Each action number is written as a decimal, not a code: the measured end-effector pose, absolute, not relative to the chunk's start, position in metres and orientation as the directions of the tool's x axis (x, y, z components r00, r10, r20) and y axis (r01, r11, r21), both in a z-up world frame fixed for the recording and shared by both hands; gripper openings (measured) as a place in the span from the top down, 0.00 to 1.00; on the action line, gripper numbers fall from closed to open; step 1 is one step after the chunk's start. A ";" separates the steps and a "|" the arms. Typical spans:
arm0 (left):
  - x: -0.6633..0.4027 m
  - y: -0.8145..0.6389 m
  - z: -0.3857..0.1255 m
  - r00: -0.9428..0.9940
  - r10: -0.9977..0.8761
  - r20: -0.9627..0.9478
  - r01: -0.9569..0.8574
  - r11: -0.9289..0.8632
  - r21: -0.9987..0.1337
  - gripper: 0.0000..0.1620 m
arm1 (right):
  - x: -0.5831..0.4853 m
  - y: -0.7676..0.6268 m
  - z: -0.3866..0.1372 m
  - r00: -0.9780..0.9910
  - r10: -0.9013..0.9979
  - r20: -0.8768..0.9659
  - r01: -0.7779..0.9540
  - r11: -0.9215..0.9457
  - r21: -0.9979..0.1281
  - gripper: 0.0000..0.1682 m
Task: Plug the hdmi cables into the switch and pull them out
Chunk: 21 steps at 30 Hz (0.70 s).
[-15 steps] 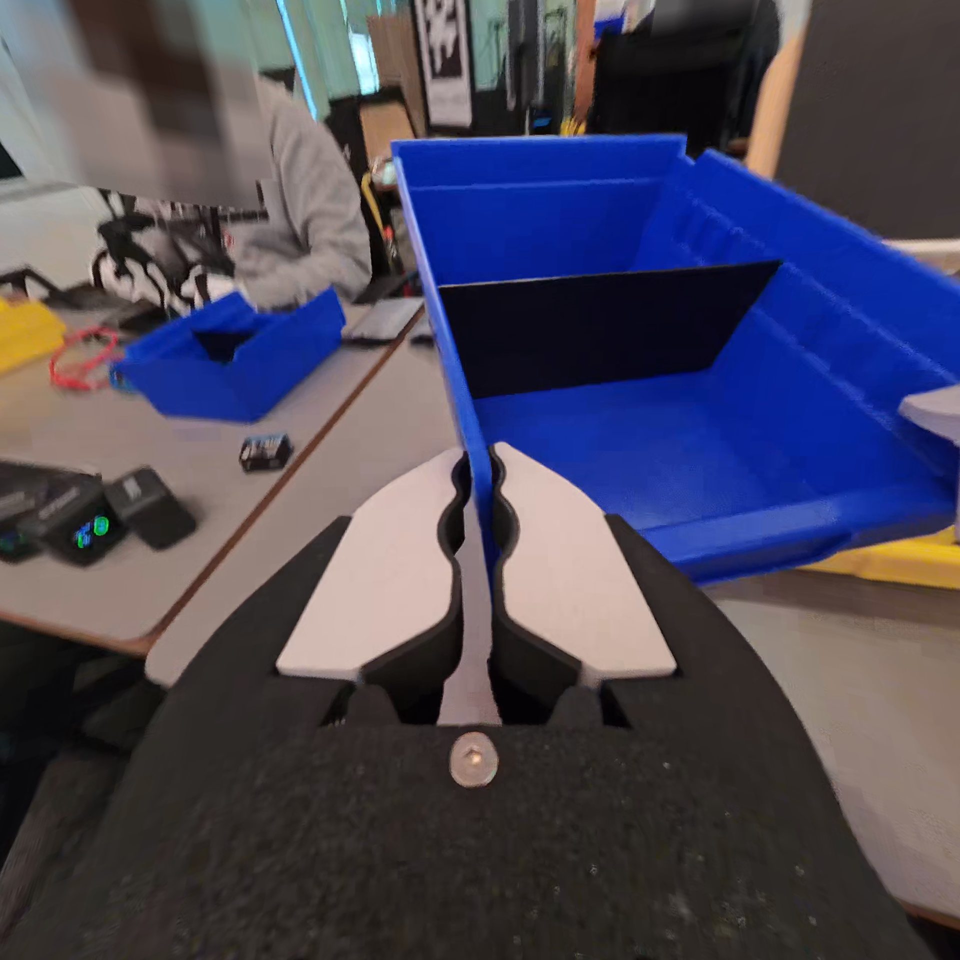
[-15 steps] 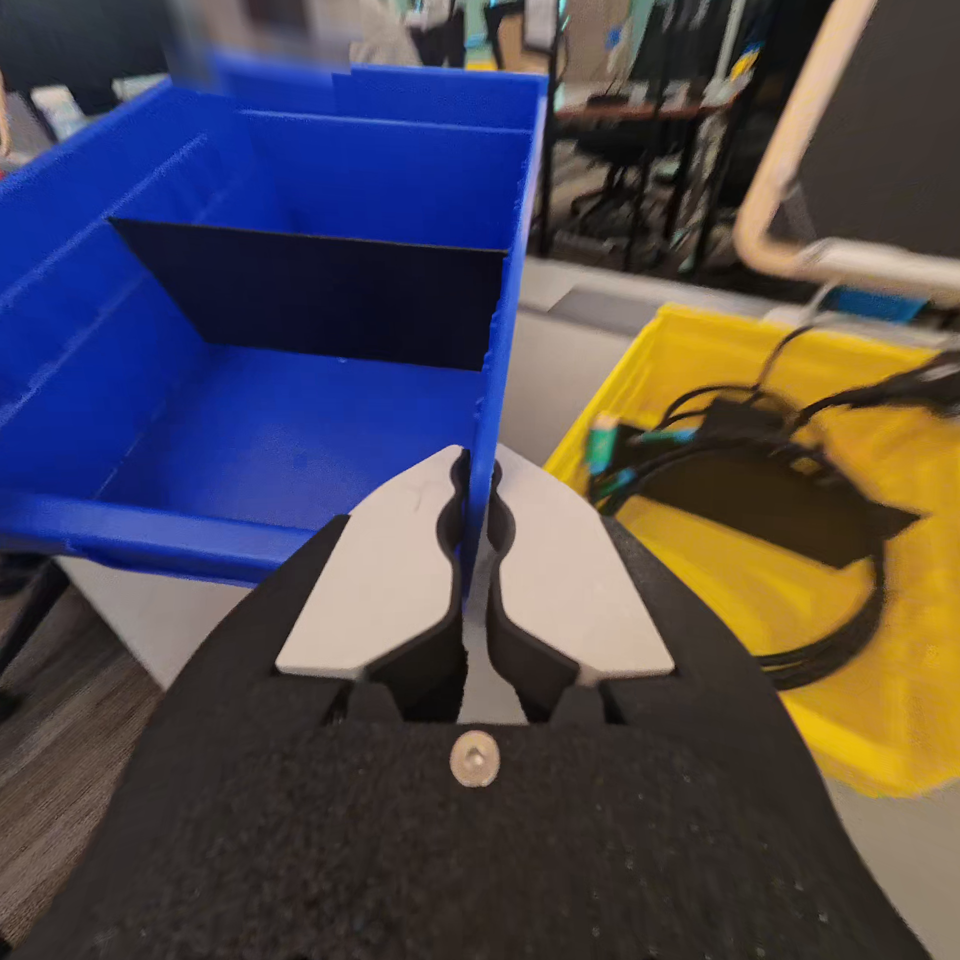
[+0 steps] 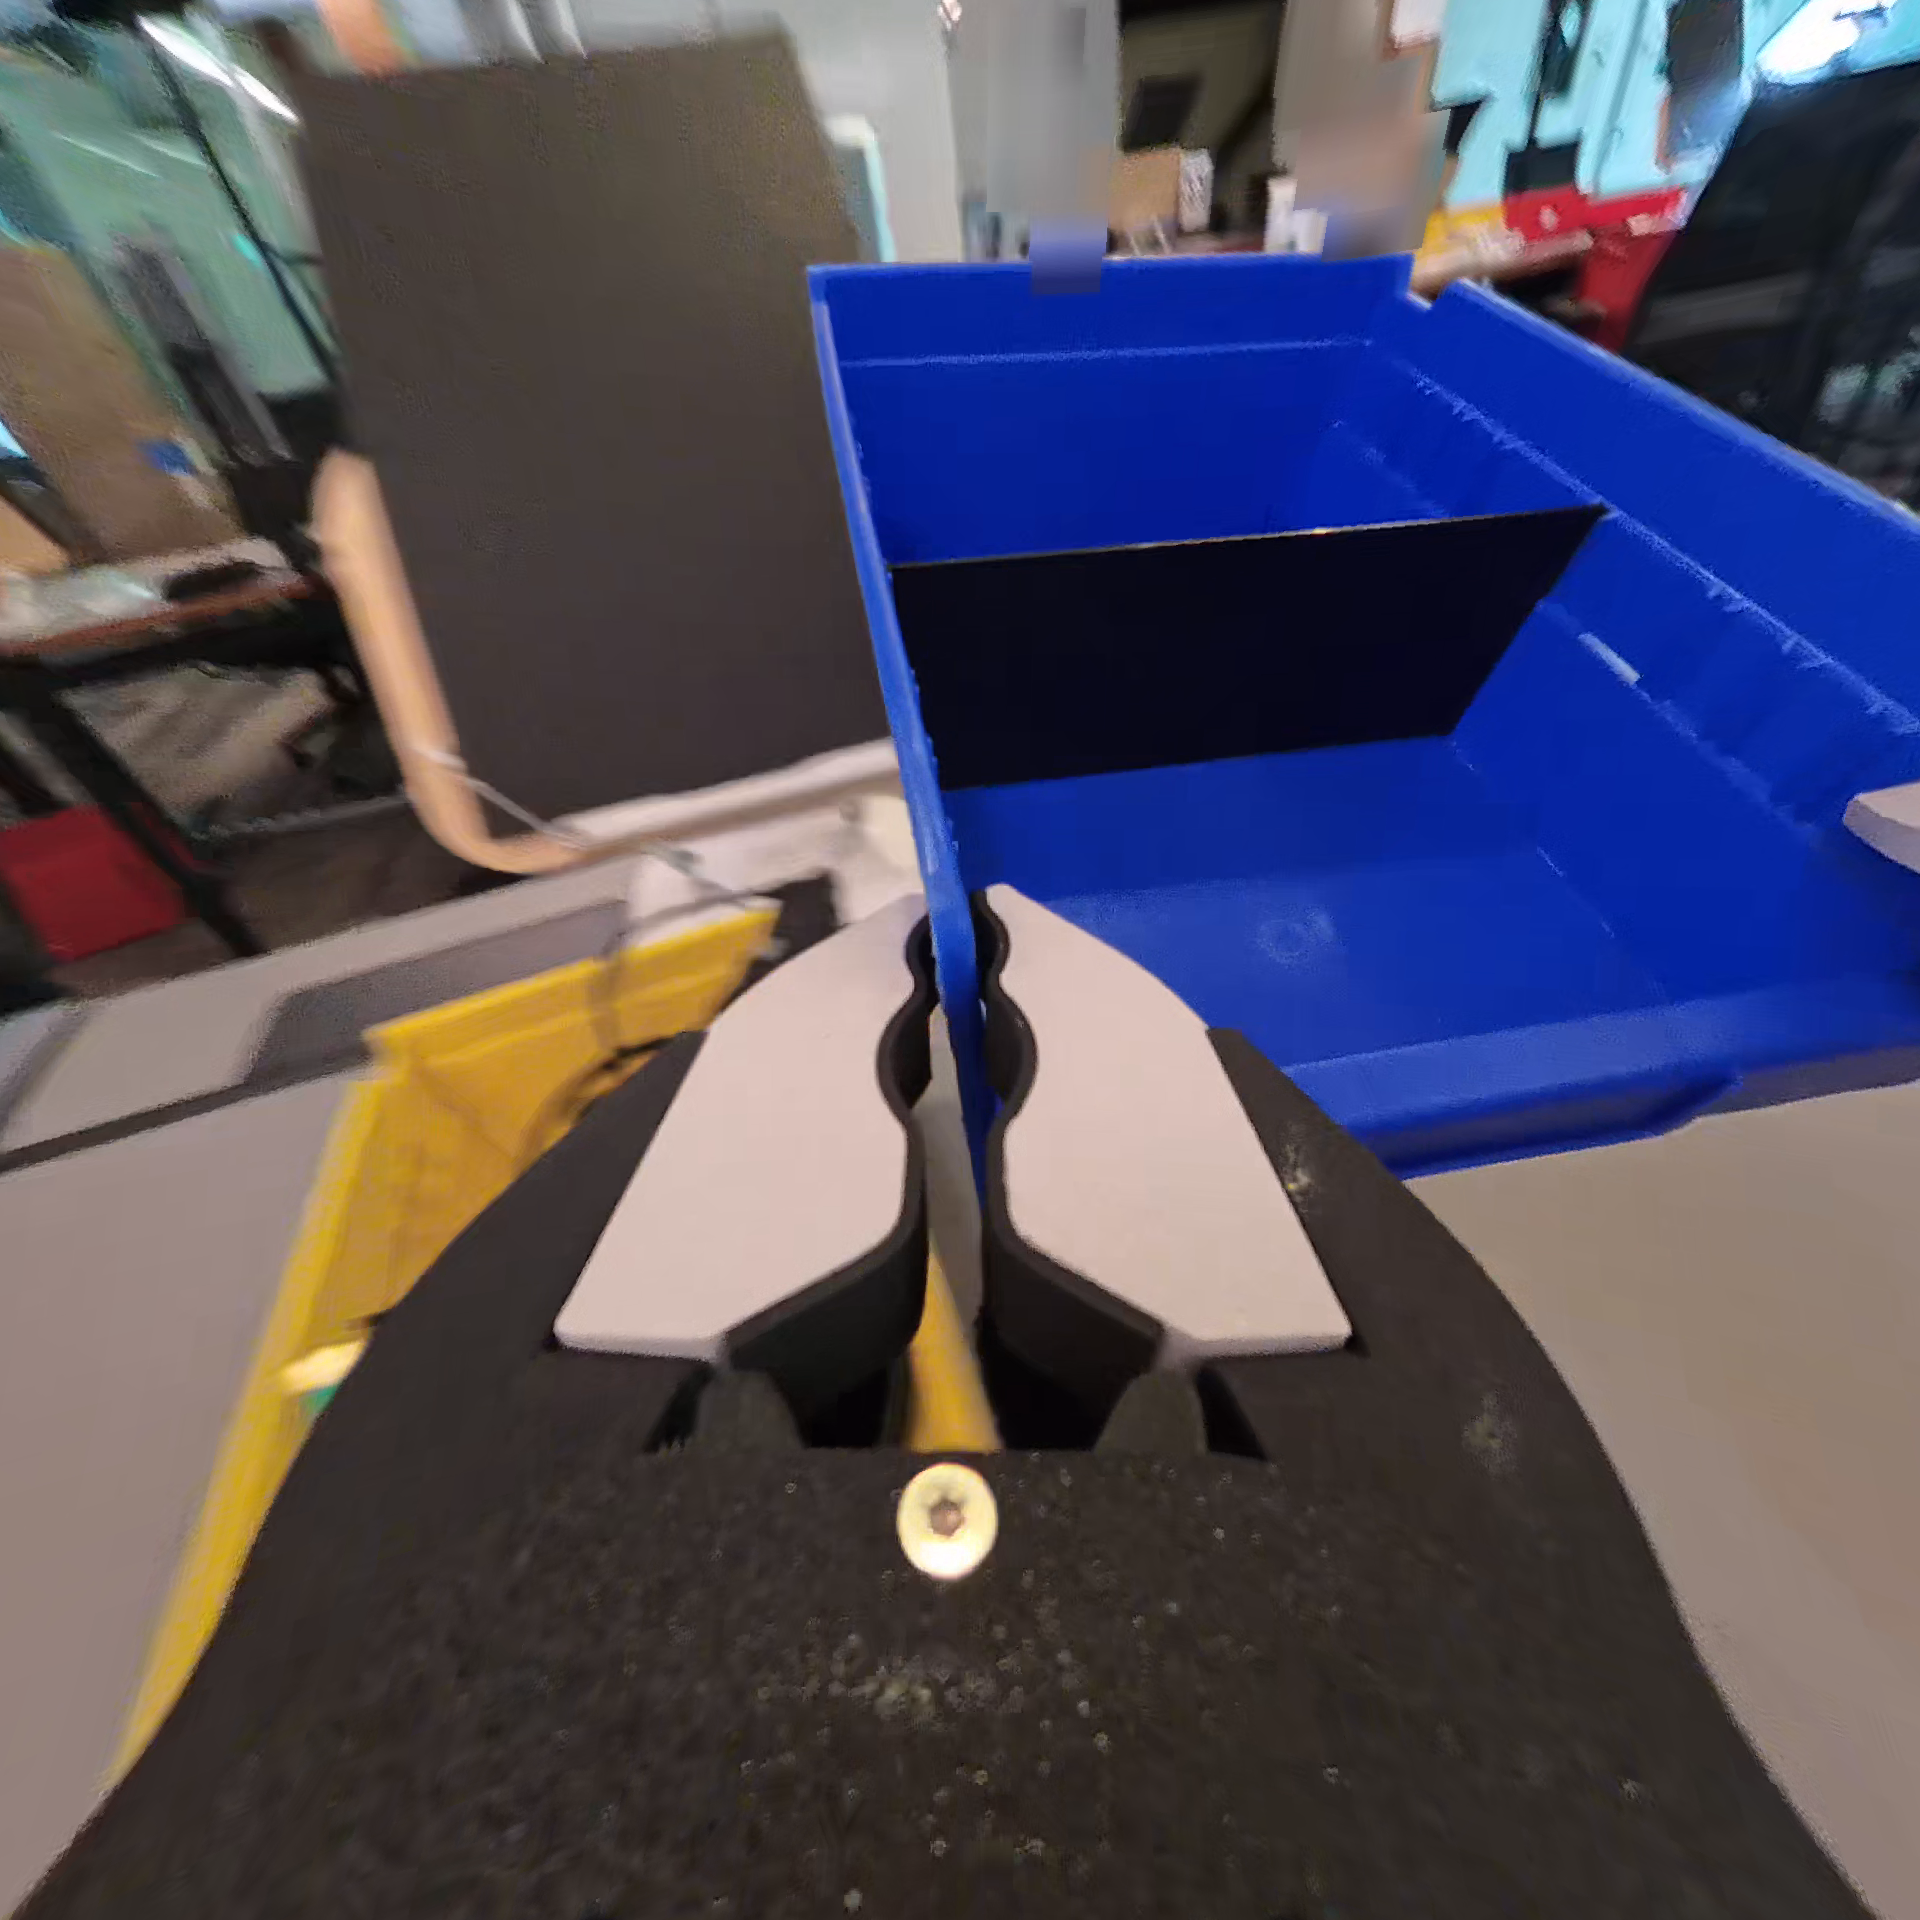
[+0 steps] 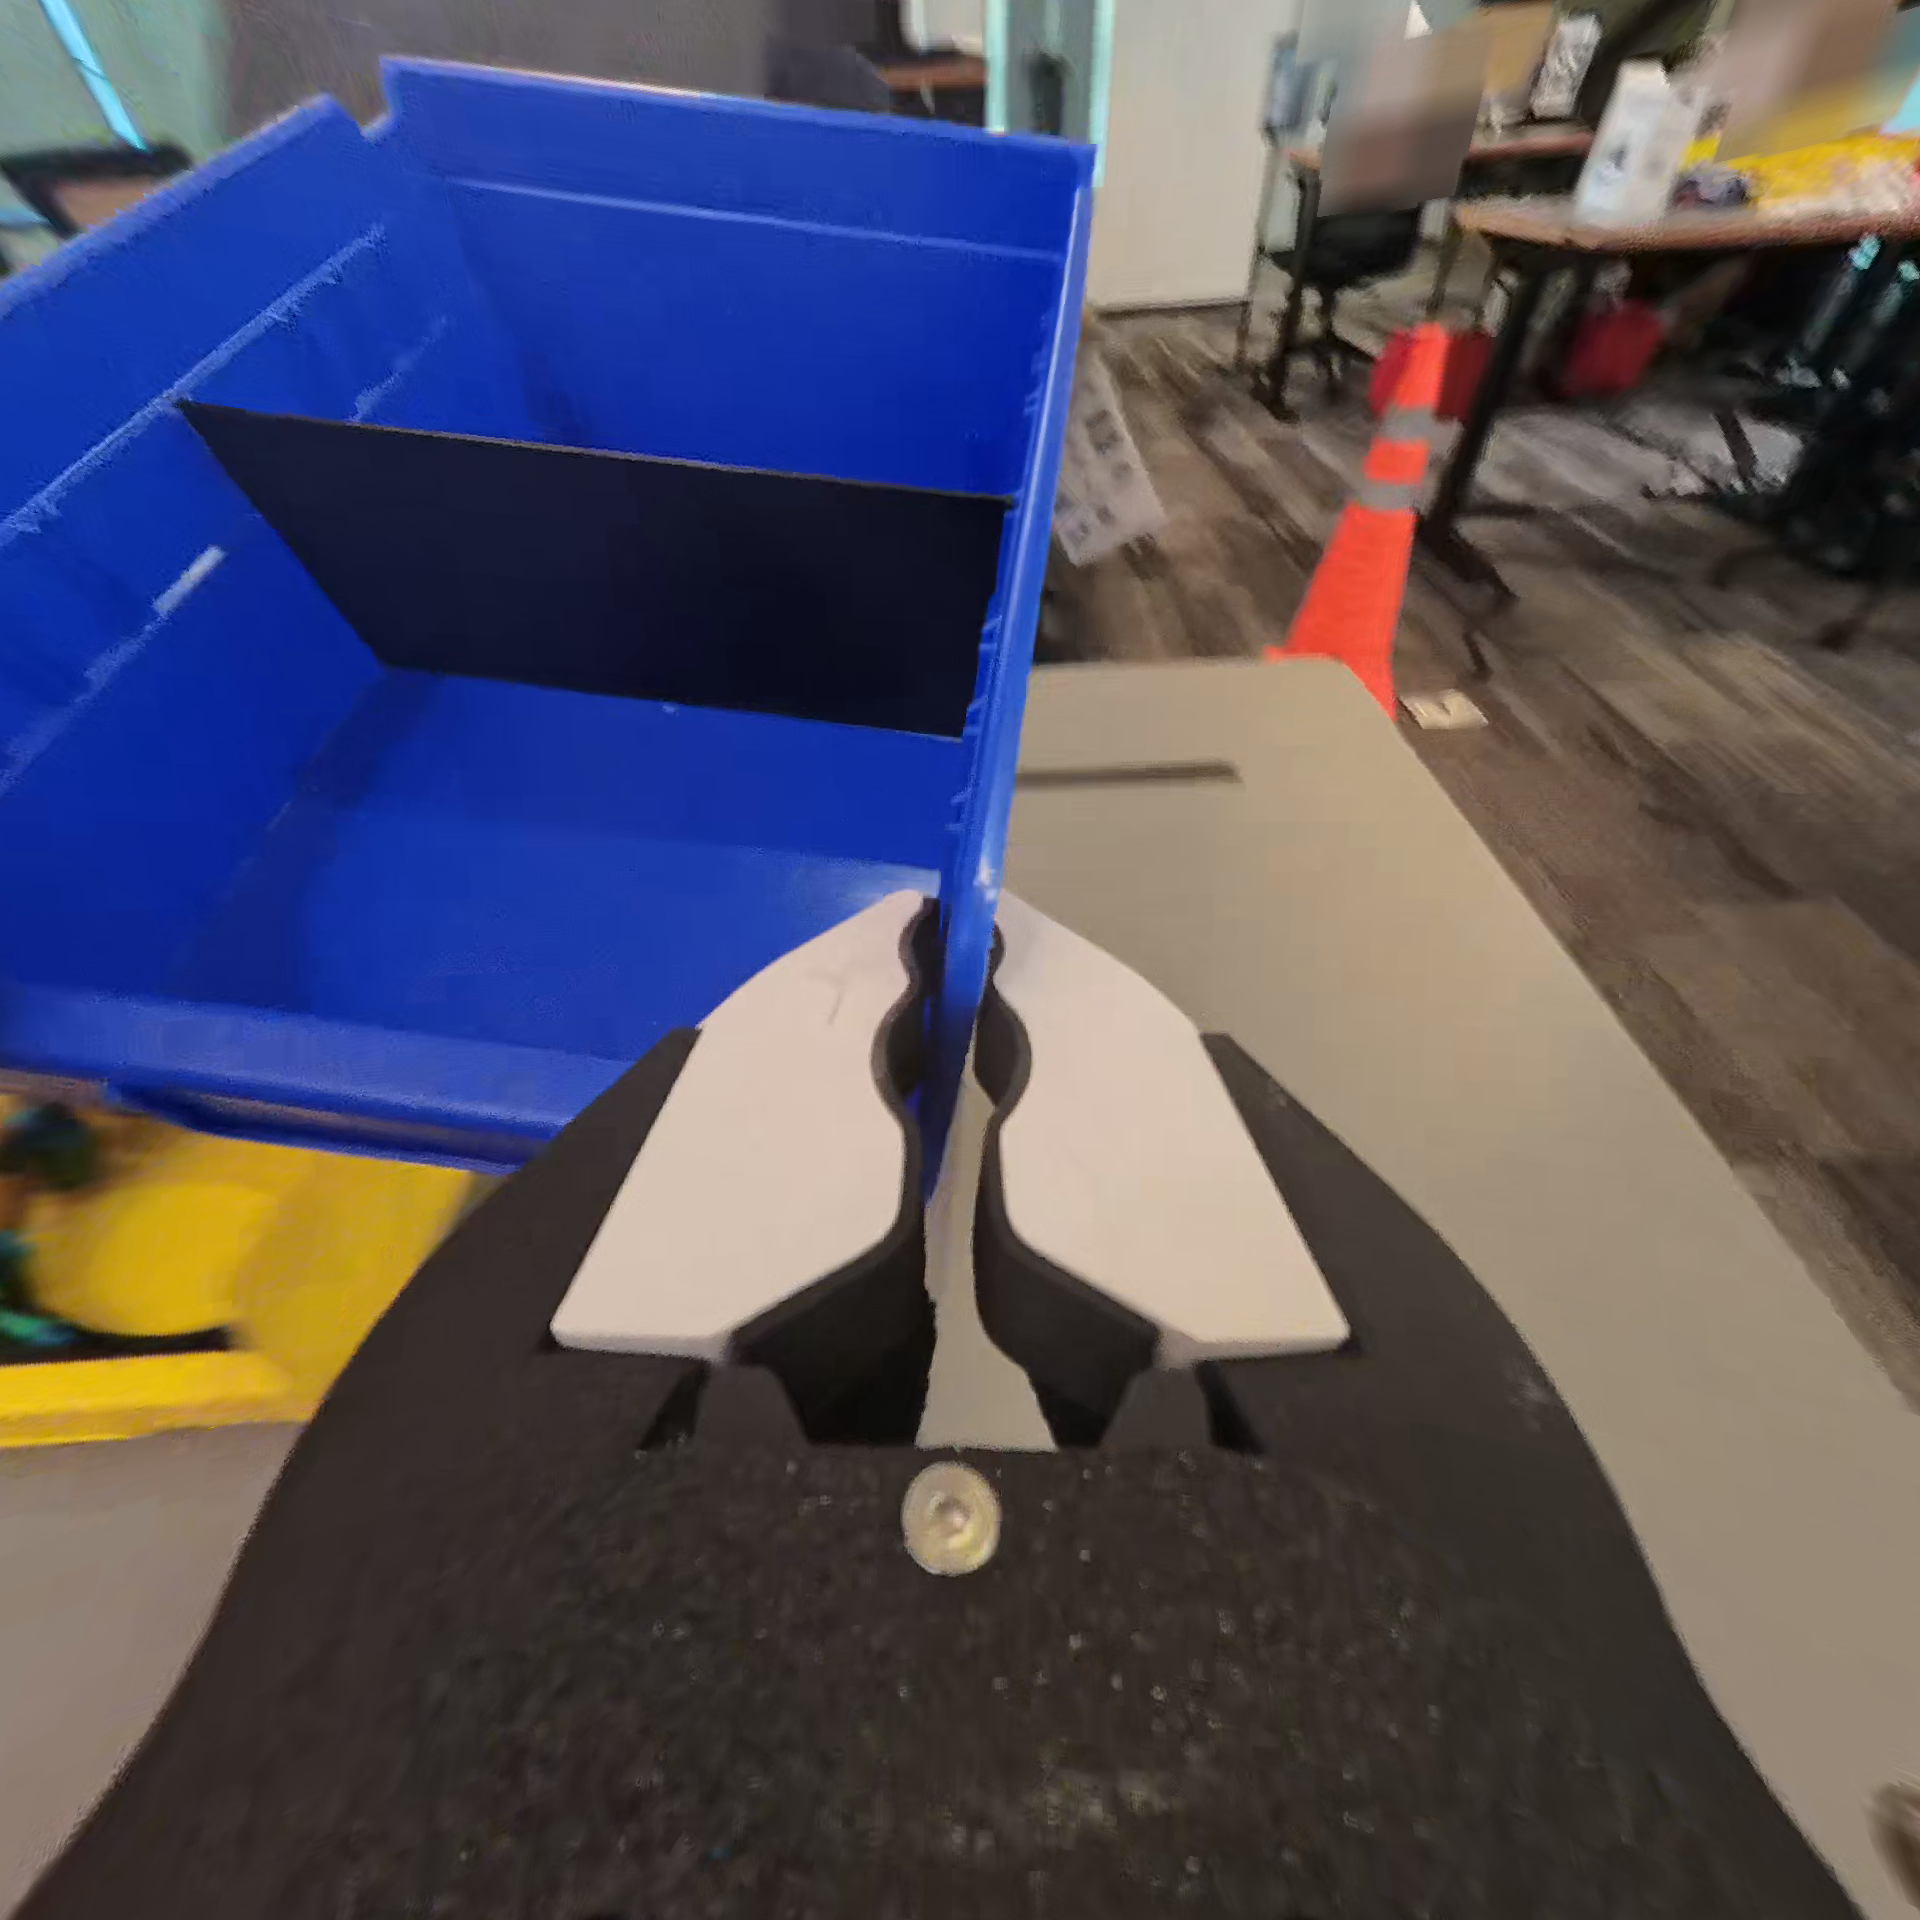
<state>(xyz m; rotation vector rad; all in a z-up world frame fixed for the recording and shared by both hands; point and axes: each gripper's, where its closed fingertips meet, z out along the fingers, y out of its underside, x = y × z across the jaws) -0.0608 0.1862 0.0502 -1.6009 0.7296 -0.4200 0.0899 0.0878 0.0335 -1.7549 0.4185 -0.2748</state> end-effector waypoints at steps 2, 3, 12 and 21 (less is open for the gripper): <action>-0.005 0.175 0.001 0.697 -0.710 -0.100 -0.279 -0.139 -0.950 0.97 | 0.145 0.069 -0.006 0.892 -0.450 0.036 -0.118 -0.310 -0.943 0.98; 0.017 0.167 -0.023 0.685 -0.724 -0.082 -0.305 -0.183 -0.935 0.97 | 0.167 0.059 -0.027 0.892 -0.447 0.067 -0.120 -0.376 -0.919 0.97; 0.088 0.110 -0.130 0.595 -0.800 -0.083 -0.418 -0.219 -0.882 0.94 | 0.256 0.017 -0.137 0.899 -0.437 -0.017 -0.264 -0.512 -0.817 0.98; 0.092 0.113 -0.129 0.542 -0.836 -0.088 -0.417 -0.177 -0.892 0.90 | 0.271 0.042 -0.139 0.875 -0.475 -0.089 -0.327 -0.446 -0.833 0.96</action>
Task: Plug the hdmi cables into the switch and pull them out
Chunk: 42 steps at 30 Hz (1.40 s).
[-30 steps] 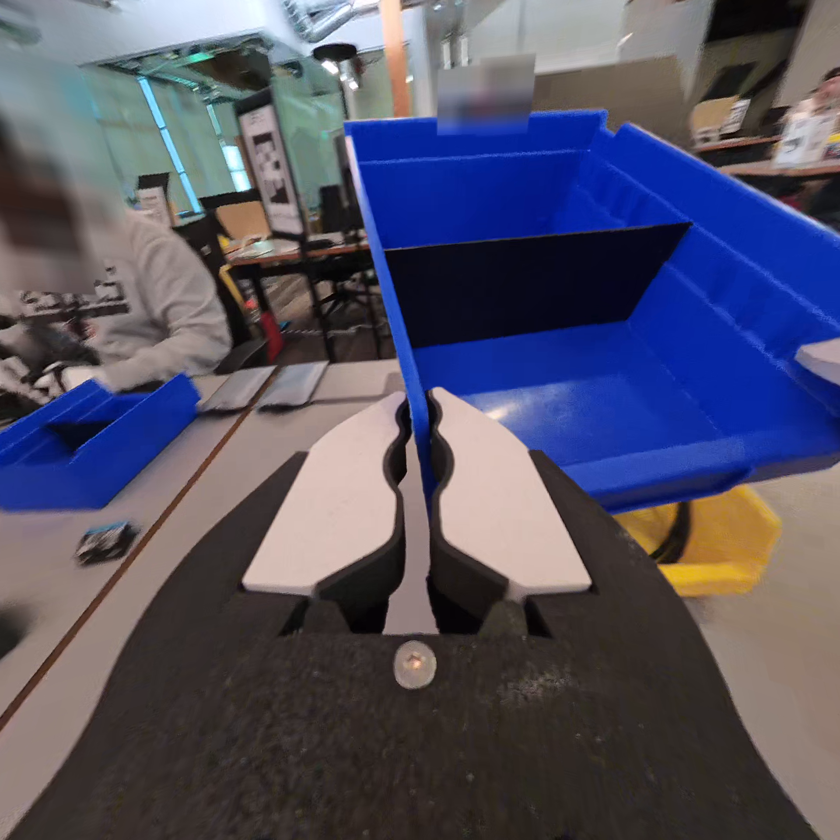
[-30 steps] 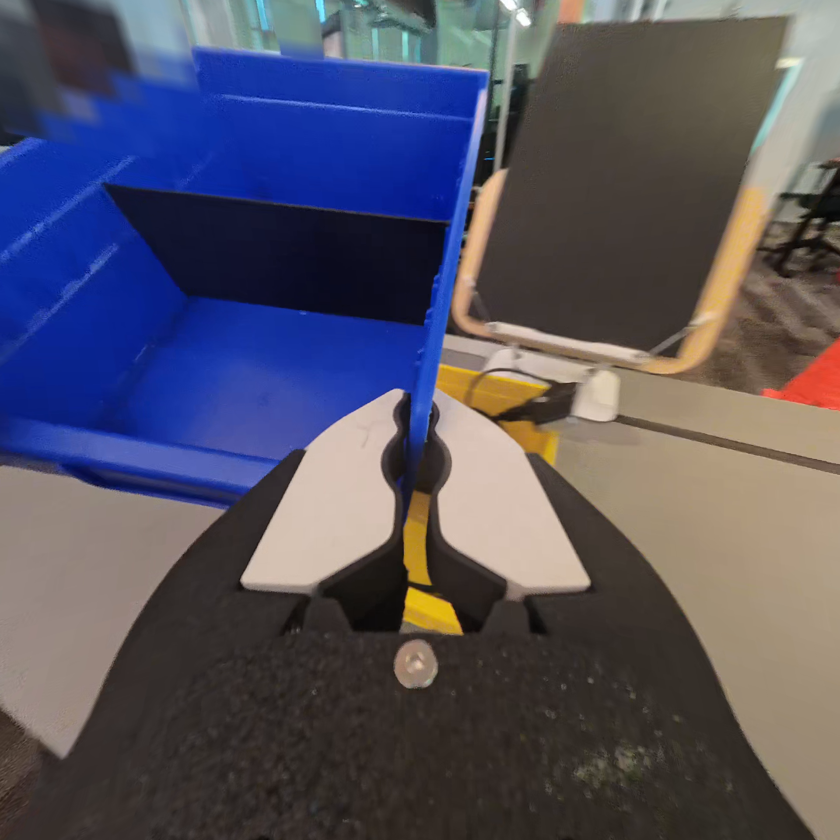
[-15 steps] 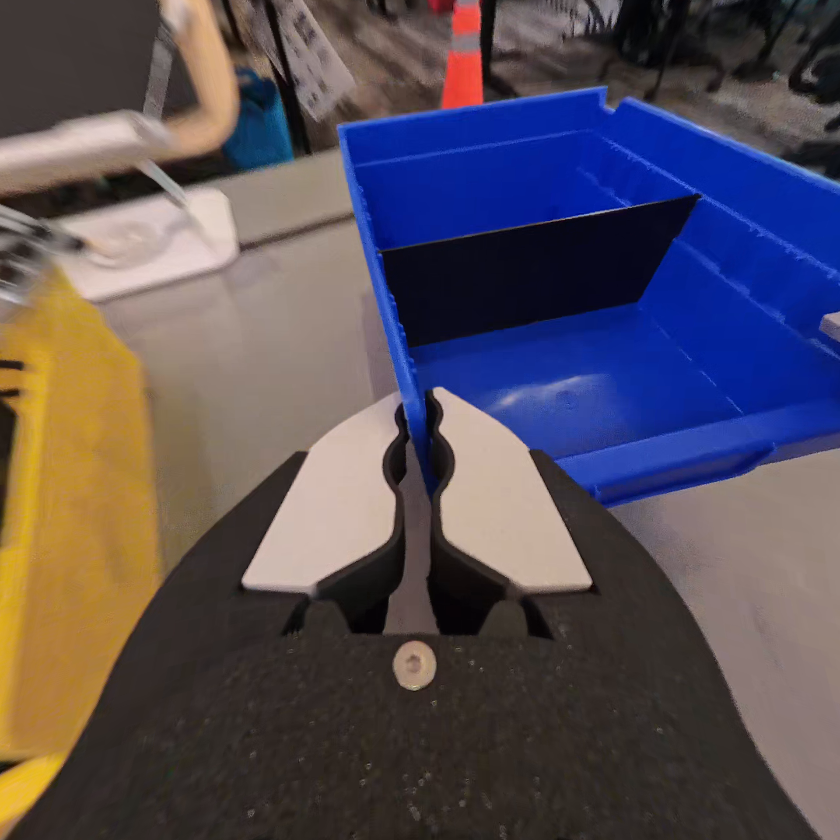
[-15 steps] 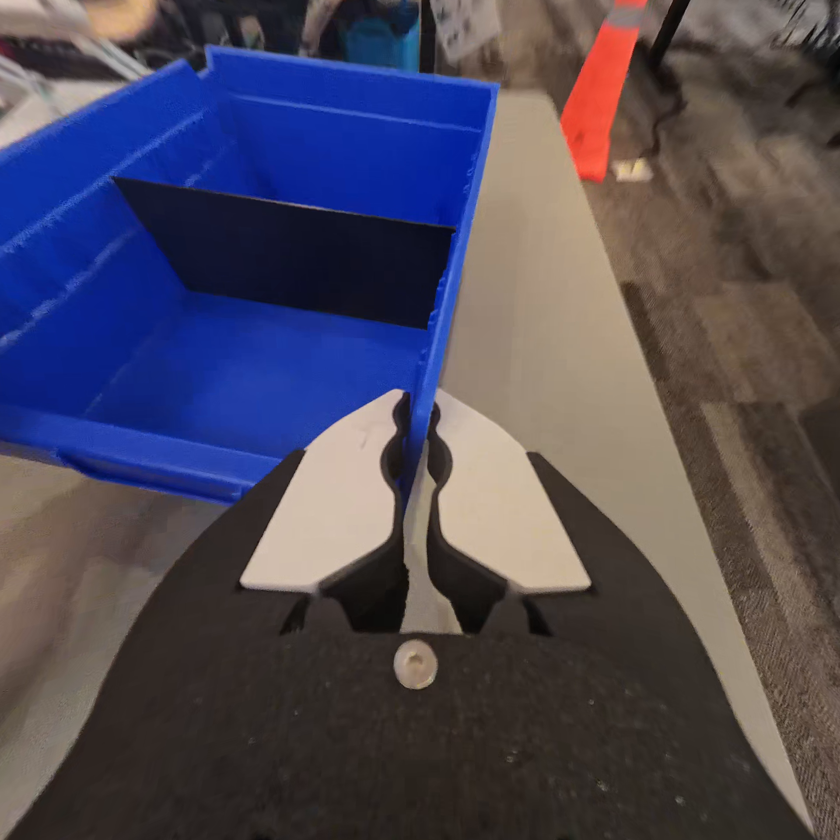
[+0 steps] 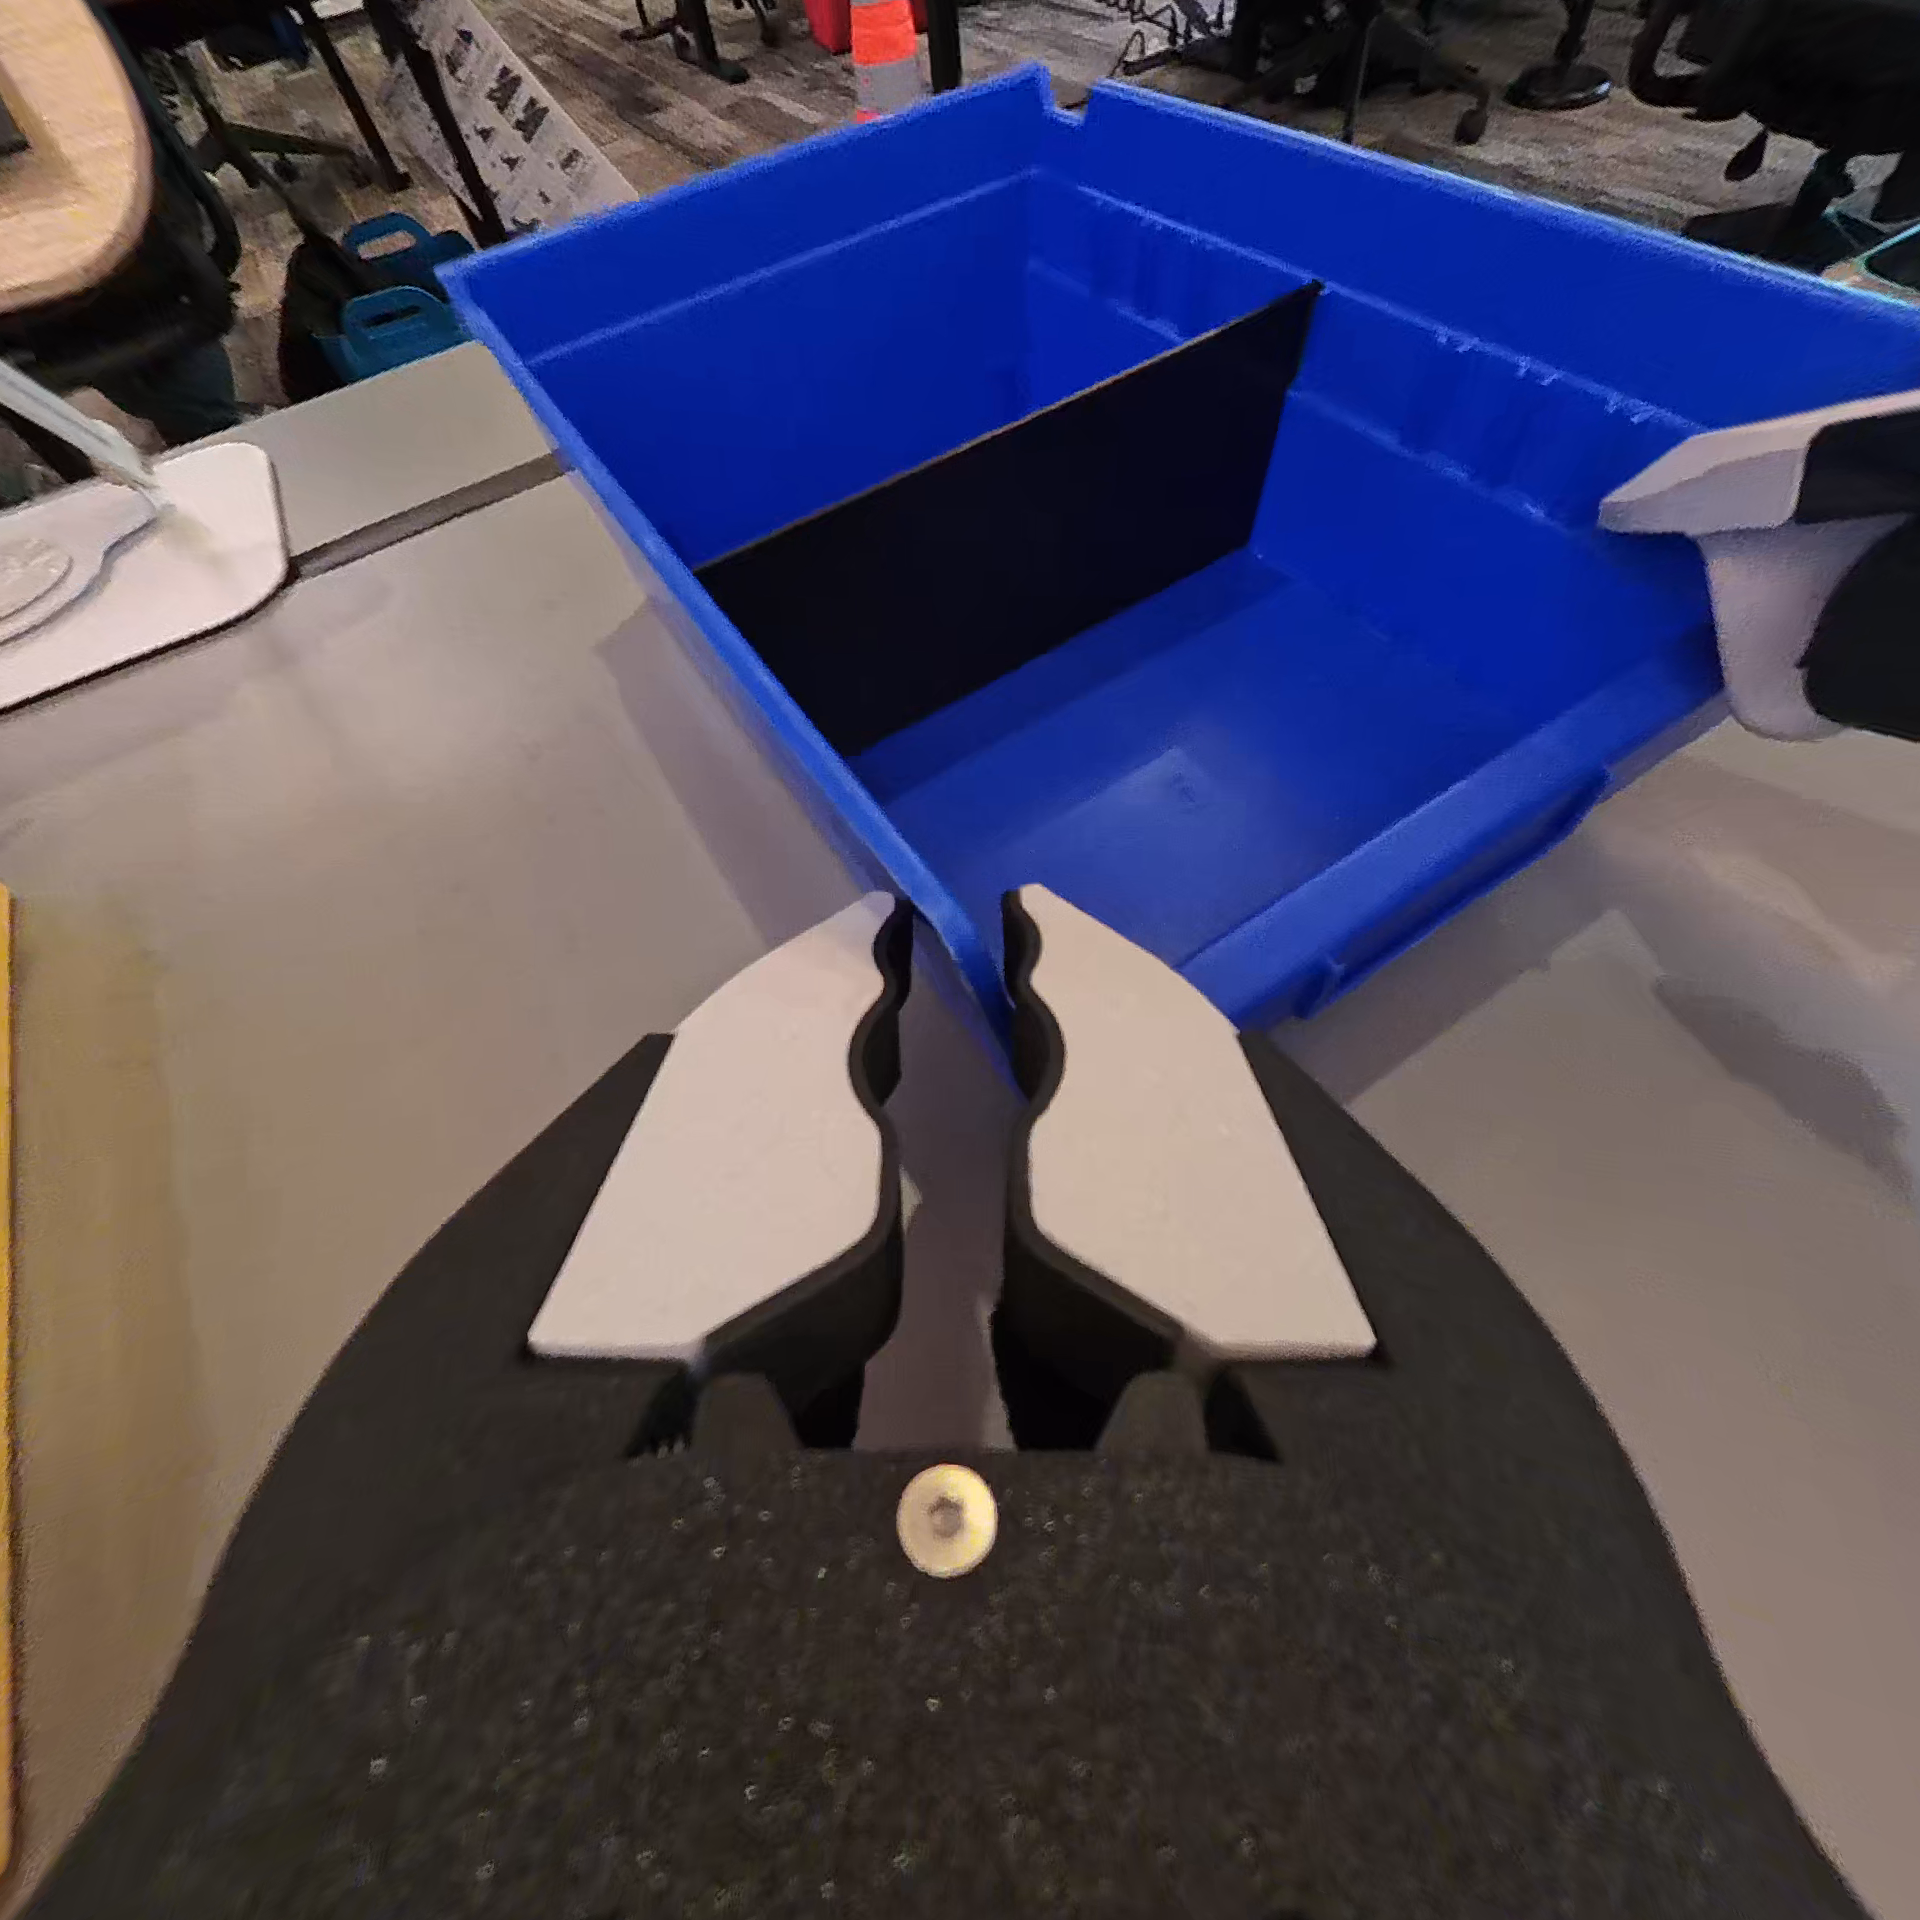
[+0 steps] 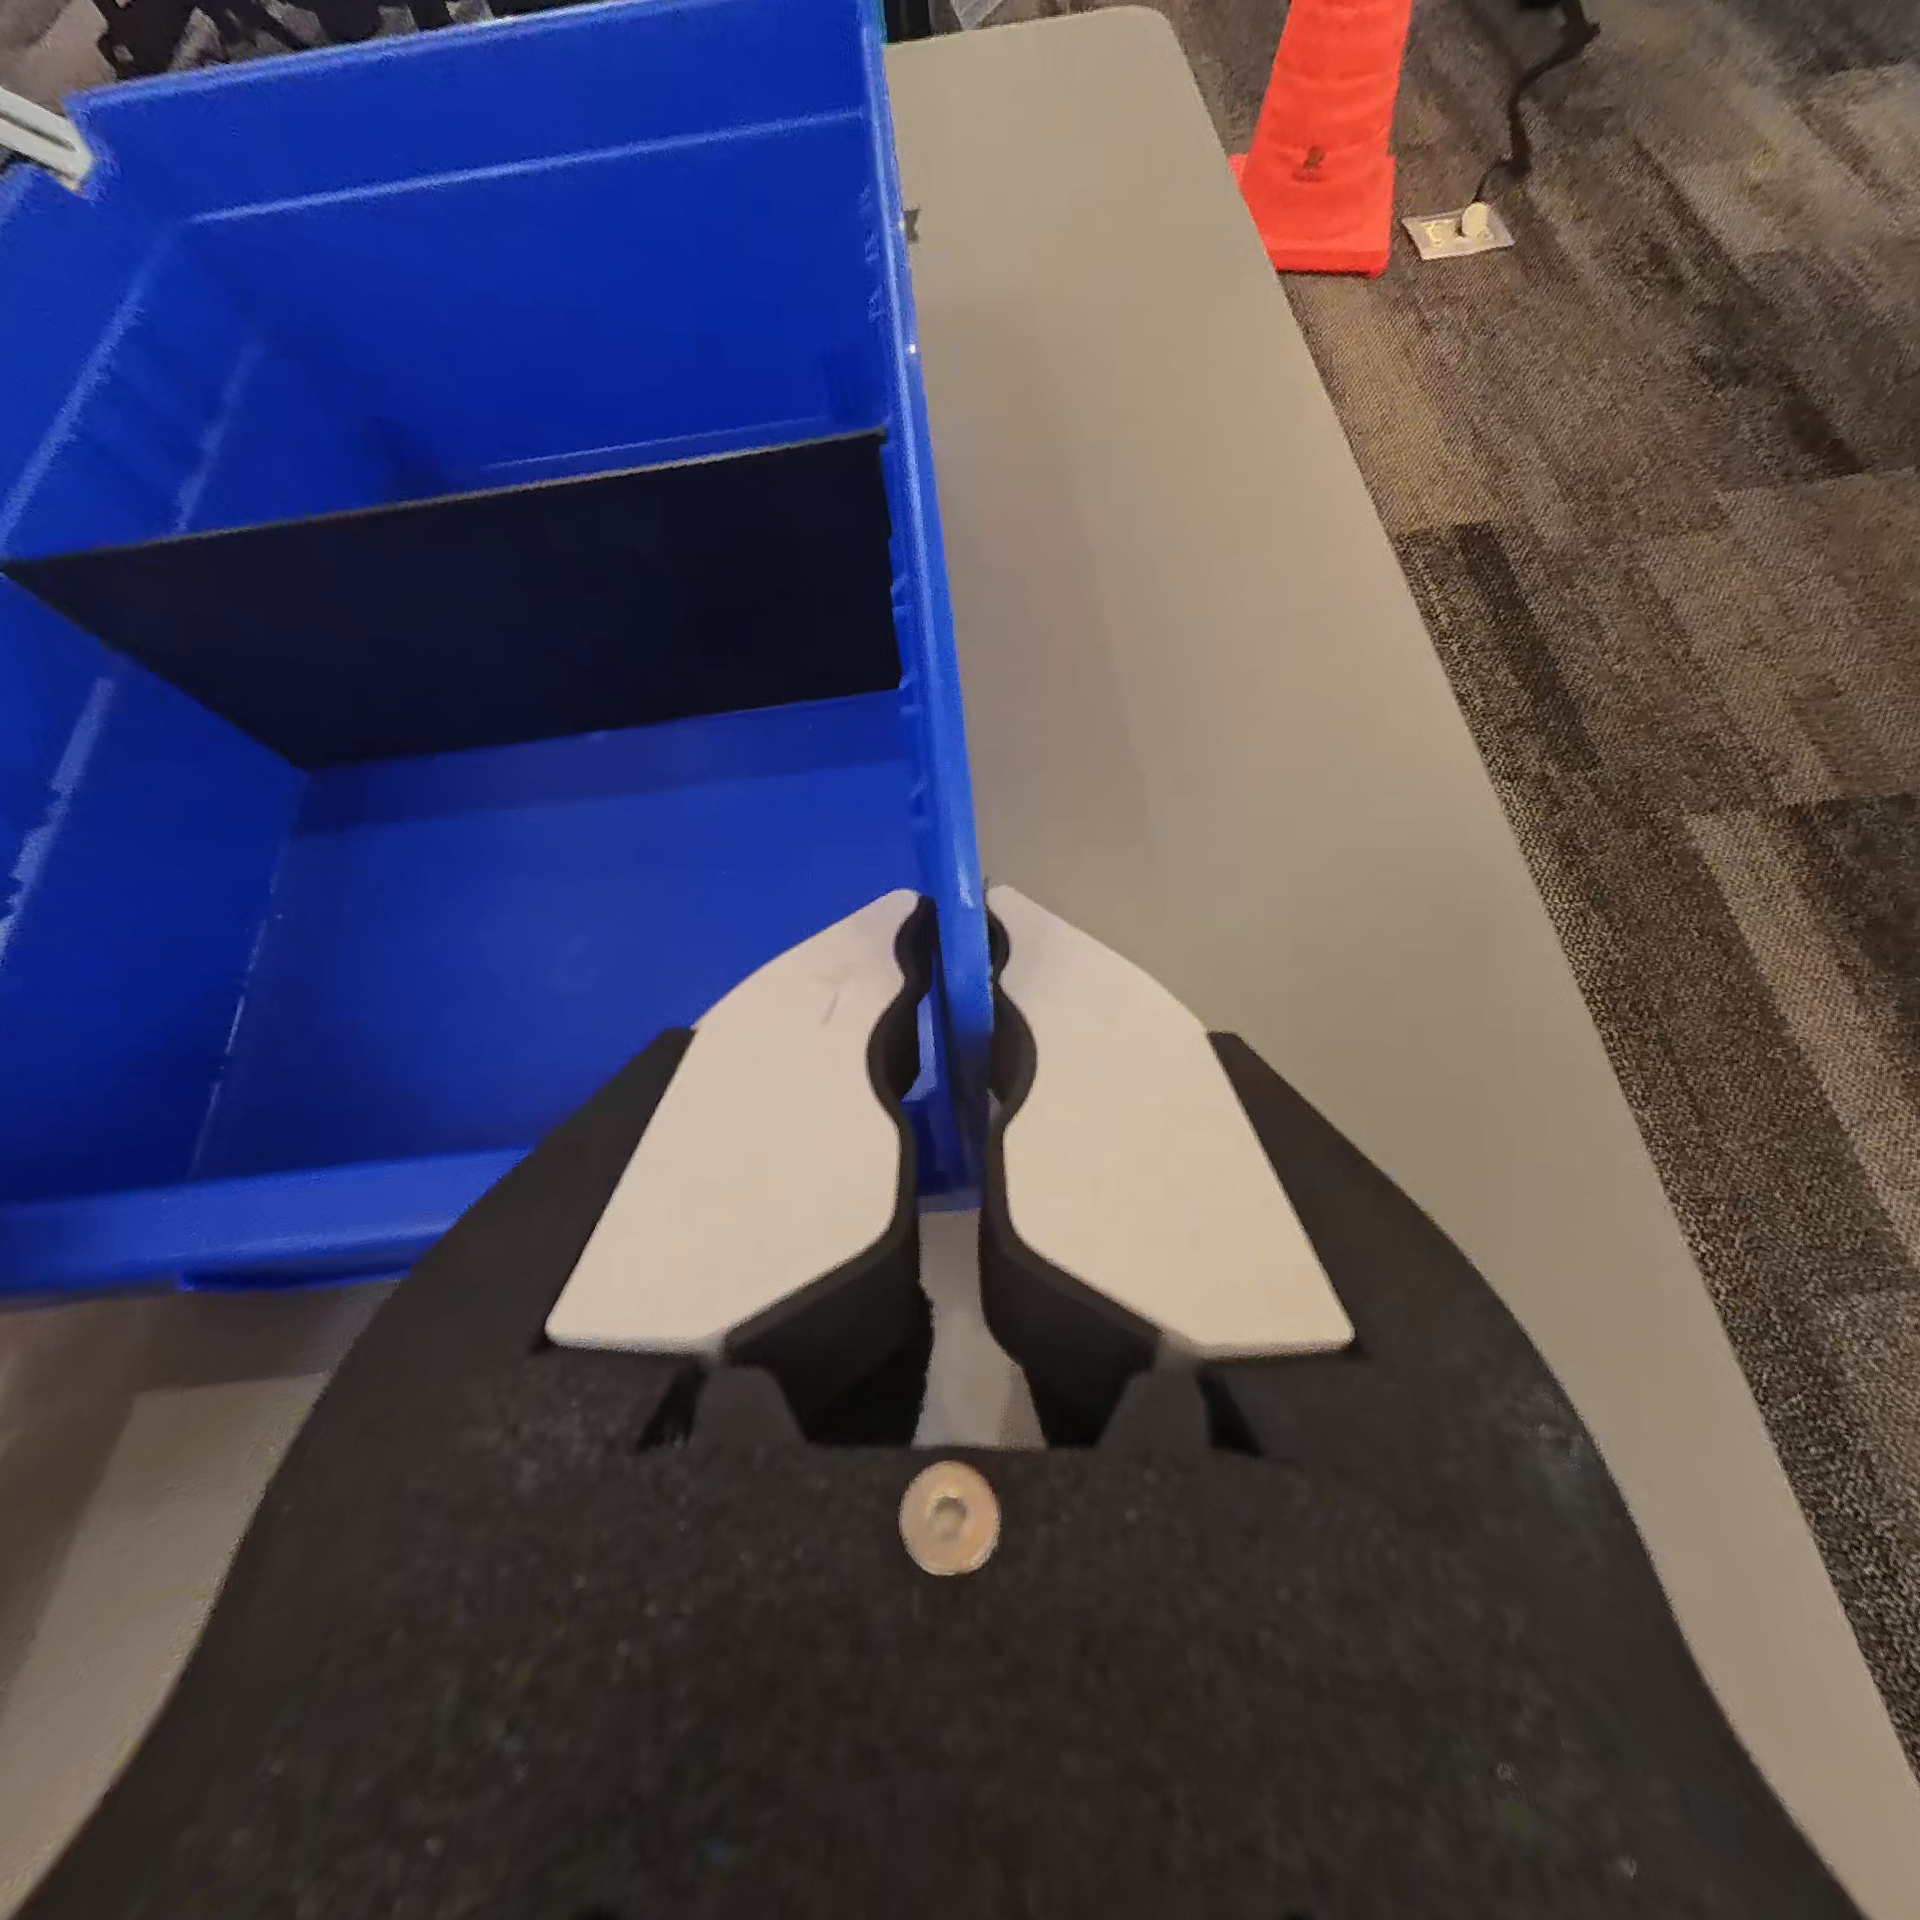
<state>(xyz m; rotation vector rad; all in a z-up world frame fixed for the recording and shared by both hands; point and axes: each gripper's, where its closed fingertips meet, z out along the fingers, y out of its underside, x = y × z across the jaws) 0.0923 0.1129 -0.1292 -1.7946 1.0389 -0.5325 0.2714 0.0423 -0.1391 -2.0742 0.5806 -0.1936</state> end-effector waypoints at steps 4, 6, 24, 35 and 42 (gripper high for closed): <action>0.091 0.104 -0.121 0.412 -0.910 0.043 -0.383 -0.216 -0.898 0.82 | 0.270 0.044 -0.141 0.885 -0.456 -0.092 -0.319 -0.451 -0.834 0.95; 0.075 0.109 -0.112 0.383 -0.922 0.058 -0.388 -0.217 -0.896 0.79 | 0.269 0.040 -0.142 0.895 -0.439 -0.074 -0.295 -0.460 -0.838 0.87; -0.279 0.229 -0.046 0.790 -0.614 -0.003 -0.148 -0.185 -0.972 0.78 | 0.099 0.090 0.003 0.967 -0.224 0.121 0.071 -0.217 -0.974 0.79; -0.282 0.266 -0.120 0.827 -0.551 -0.113 -0.339 -0.329 -0.881 0.74 | -0.108 0.181 -0.108 0.992 -0.126 -0.003 -0.053 -0.399 -0.915 0.72; -0.283 0.285 -0.119 0.829 -0.560 0.005 -0.249 -0.377 -0.892 0.96 | -0.098 0.210 -0.127 0.957 -0.286 0.057 -0.085 -0.461 -0.883 0.98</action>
